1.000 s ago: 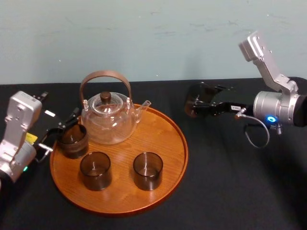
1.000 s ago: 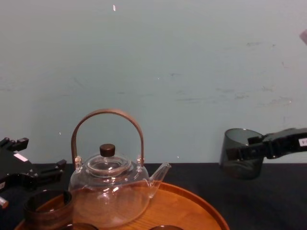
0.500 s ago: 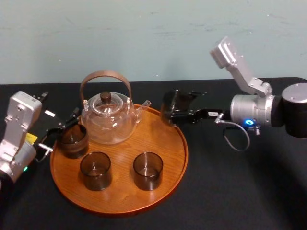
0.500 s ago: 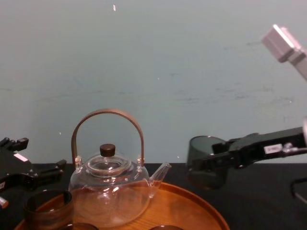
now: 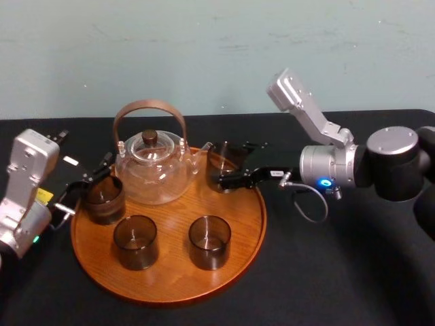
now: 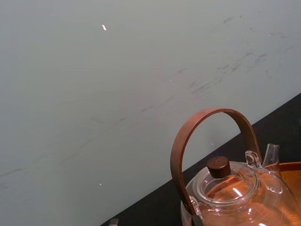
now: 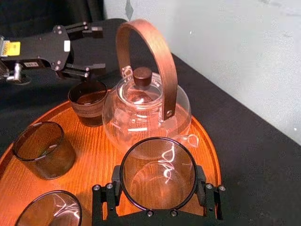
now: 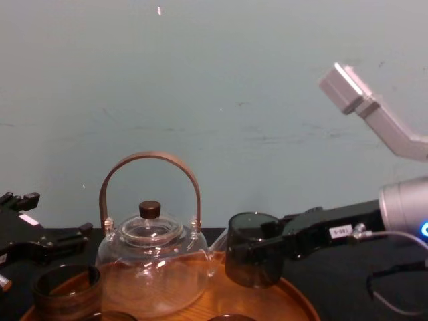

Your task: Pick up the glass from the table and place it on the tray.

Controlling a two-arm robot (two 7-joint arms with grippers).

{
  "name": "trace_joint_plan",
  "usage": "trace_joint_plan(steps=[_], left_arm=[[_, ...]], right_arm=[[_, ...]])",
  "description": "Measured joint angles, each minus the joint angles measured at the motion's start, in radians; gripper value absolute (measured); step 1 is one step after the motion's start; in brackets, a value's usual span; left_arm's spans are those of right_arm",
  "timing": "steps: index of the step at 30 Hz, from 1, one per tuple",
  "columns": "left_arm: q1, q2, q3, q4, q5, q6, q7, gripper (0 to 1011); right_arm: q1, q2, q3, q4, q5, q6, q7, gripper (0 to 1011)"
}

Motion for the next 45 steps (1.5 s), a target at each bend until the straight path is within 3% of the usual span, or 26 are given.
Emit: trace_joint_plan(steps=[18, 28, 45], left_arm=[[0.000, 0.000, 0.000, 0.000, 0.000, 0.000, 0.000, 1001], [0.000, 0.000, 0.000, 0.000, 0.000, 0.000, 0.000, 1001], [0.000, 0.000, 0.000, 0.000, 0.000, 0.000, 0.000, 1001]], right_arm=[[0.023, -0.073, -0.017, 0.166, -0.038, -0.056, 0.007, 907], [0.023, -0.090, -0.012, 0.201, -0.052, -0.062, 0.014, 907], [0.017, -0.095, -0.006, 0.207, -0.062, -0.060, 0.014, 907]])
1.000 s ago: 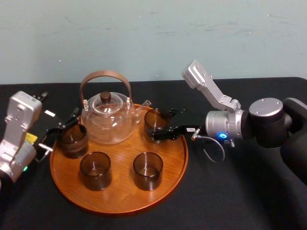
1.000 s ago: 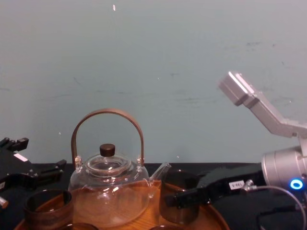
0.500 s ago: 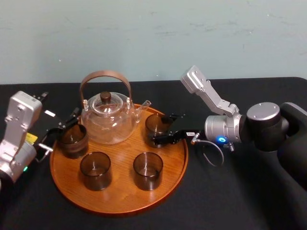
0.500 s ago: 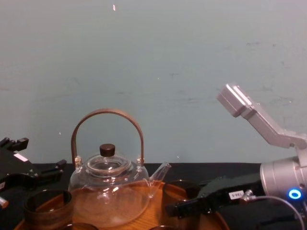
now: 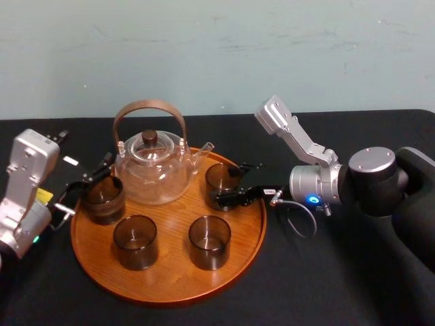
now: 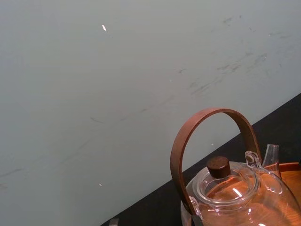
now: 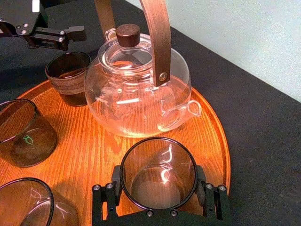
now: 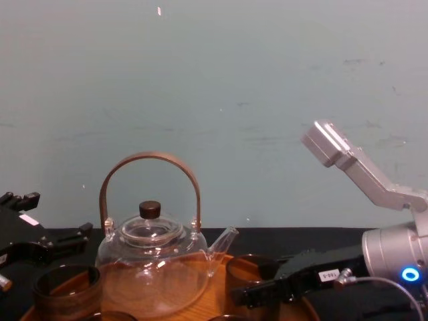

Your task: Pick up the glass from the table and place it on the tray.

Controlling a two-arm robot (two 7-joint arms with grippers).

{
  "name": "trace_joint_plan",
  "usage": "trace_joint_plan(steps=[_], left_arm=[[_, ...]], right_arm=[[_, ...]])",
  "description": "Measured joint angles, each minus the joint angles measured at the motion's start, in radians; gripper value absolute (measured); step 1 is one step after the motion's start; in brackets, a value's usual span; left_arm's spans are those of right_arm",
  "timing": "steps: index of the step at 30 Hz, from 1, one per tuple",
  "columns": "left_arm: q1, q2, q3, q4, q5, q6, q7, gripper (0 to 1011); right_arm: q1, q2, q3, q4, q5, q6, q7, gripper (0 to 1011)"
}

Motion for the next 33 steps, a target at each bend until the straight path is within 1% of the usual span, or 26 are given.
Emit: trace_joint_plan(steps=[4, 5, 6, 8, 9, 25, 28, 33], left_arm=[[0.000, 0.000, 0.000, 0.000, 0.000, 0.000, 0.000, 1002], [0.000, 0.000, 0.000, 0.000, 0.000, 0.000, 0.000, 1001], [0.000, 0.000, 0.000, 0.000, 0.000, 0.000, 0.000, 1001], [0.000, 0.000, 0.000, 0.000, 0.000, 0.000, 0.000, 1001], [0.000, 0.000, 0.000, 0.000, 0.000, 0.000, 0.000, 1001], [0.000, 0.000, 0.000, 0.000, 0.000, 0.000, 0.000, 1001], [0.000, 0.000, 0.000, 0.000, 0.000, 0.000, 0.000, 1001], [0.000, 0.000, 0.000, 0.000, 0.000, 0.000, 0.000, 1001]], right_arm=[[0.000, 0.000, 0.000, 0.000, 0.000, 0.000, 0.000, 911], [0.000, 0.001, 0.000, 0.000, 0.000, 0.002, -0.001, 938], [0.000, 0.001, 0.000, 0.000, 0.000, 0.002, -0.001, 938], [0.000, 0.001, 0.000, 0.000, 0.000, 0.002, -0.001, 995], [0.000, 0.001, 0.000, 0.000, 0.000, 0.002, -0.001, 1002], [0.000, 0.002, 0.000, -0.002, 0.001, 0.002, 0.001, 1002], [-0.011, 0.023, 0.010, -0.031, 0.014, 0.000, 0.027, 1002], [-0.035, 0.061, 0.017, -0.087, 0.027, 0.004, 0.044, 1002]])
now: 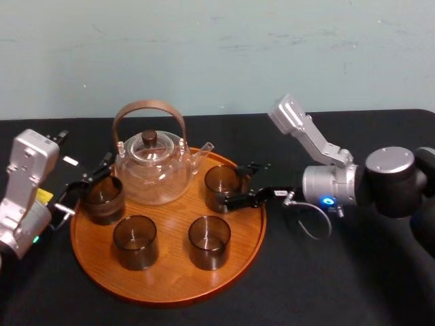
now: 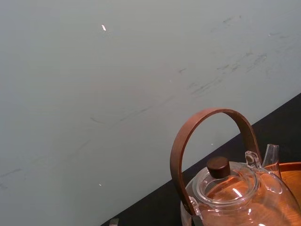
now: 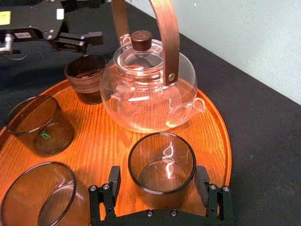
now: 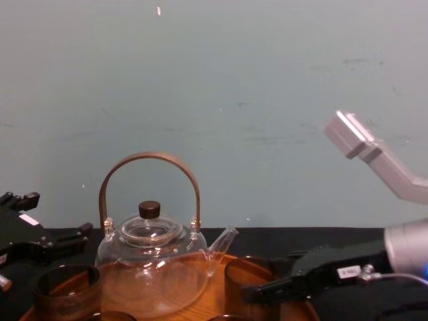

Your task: Pick up the glass from the table and place it on the tray.

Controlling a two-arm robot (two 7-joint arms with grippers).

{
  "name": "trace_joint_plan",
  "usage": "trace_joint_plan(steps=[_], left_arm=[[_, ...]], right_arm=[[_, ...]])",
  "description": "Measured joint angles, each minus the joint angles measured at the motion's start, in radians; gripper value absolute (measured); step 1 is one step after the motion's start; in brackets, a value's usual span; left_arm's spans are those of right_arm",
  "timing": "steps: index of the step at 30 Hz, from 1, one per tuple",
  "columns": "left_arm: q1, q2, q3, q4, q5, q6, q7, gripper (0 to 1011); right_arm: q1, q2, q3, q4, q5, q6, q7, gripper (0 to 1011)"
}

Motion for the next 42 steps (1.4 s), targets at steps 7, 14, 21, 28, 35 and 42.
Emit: trace_joint_plan(steps=[7, 14, 21, 28, 35, 42], left_arm=[[0.000, 0.000, 0.000, 0.000, 0.000, 0.000, 0.000, 1001], [0.000, 0.000, 0.000, 0.000, 0.000, 0.000, 0.000, 1001], [0.000, 0.000, 0.000, 0.000, 0.000, 0.000, 0.000, 1001], [0.000, 0.000, 0.000, 0.000, 0.000, 0.000, 0.000, 1001], [0.000, 0.000, 0.000, 0.000, 0.000, 0.000, 0.000, 1001], [0.000, 0.000, 0.000, 0.000, 0.000, 0.000, 0.000, 1002]], right_arm=[[-0.036, 0.059, 0.014, -0.079, 0.018, 0.008, 0.002, 1002], [-0.083, 0.131, 0.040, -0.175, 0.051, 0.003, 0.001, 1002], [-0.153, 0.209, 0.094, -0.277, 0.106, -0.033, -0.018, 1002], [-0.225, 0.255, 0.160, -0.351, 0.159, -0.078, -0.076, 1002], [-0.294, 0.244, 0.228, -0.390, 0.178, -0.106, -0.201, 1002], [-0.343, 0.208, 0.281, -0.396, 0.167, -0.125, -0.316, 1002]])
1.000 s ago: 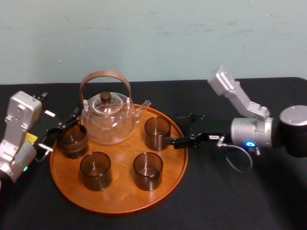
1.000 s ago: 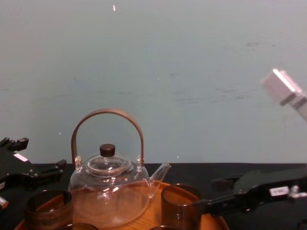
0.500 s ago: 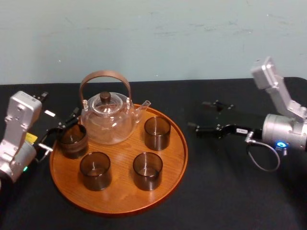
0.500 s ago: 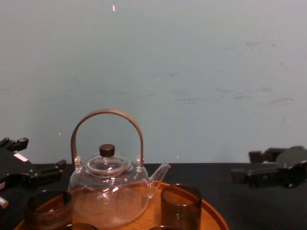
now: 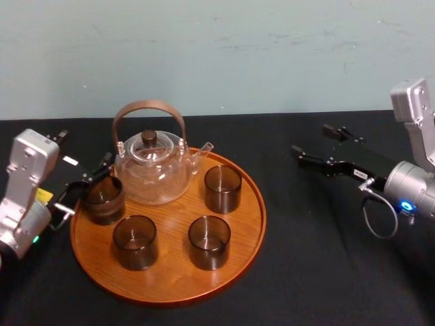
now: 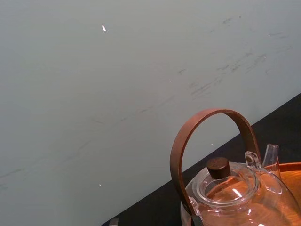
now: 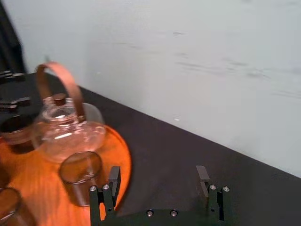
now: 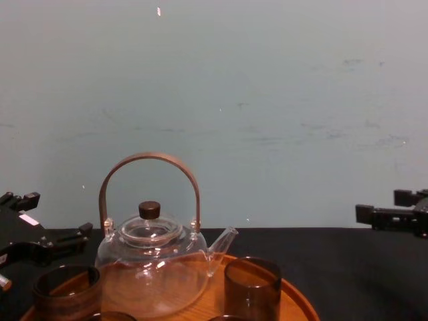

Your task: Pick up the glass from the table and place it on the tray.

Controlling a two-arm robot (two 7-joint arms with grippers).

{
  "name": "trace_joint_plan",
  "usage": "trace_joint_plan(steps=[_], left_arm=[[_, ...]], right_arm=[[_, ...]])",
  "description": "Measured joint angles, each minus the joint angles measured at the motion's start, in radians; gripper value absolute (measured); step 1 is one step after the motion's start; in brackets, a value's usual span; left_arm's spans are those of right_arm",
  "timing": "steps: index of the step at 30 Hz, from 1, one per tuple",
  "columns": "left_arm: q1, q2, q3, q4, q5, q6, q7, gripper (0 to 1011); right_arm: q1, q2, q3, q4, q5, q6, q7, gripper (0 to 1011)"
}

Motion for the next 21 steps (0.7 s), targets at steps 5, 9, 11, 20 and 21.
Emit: trace_joint_plan(steps=[5, 9, 11, 20, 21], left_arm=[[0.000, 0.000, 0.000, 0.000, 0.000, 0.000, 0.000, 1001], [0.000, 0.000, 0.000, 0.000, 0.000, 0.000, 0.000, 1001], [0.000, 0.000, 0.000, 0.000, 0.000, 0.000, 0.000, 1001], [0.000, 0.000, 0.000, 0.000, 0.000, 0.000, 0.000, 1002], [0.000, 0.000, 0.000, 0.000, 0.000, 0.000, 0.000, 1001]], right_arm=[[-0.025, -0.022, 0.029, 0.007, -0.013, 0.006, -0.062, 1002], [-0.035, -0.036, 0.044, 0.018, -0.023, 0.011, -0.088, 1002], [-0.039, -0.044, 0.049, 0.029, -0.032, 0.009, -0.099, 1002], [-0.038, -0.071, 0.056, 0.078, -0.056, 0.003, -0.098, 1002], [-0.036, -0.075, 0.058, 0.085, -0.058, 0.005, -0.096, 1002]])
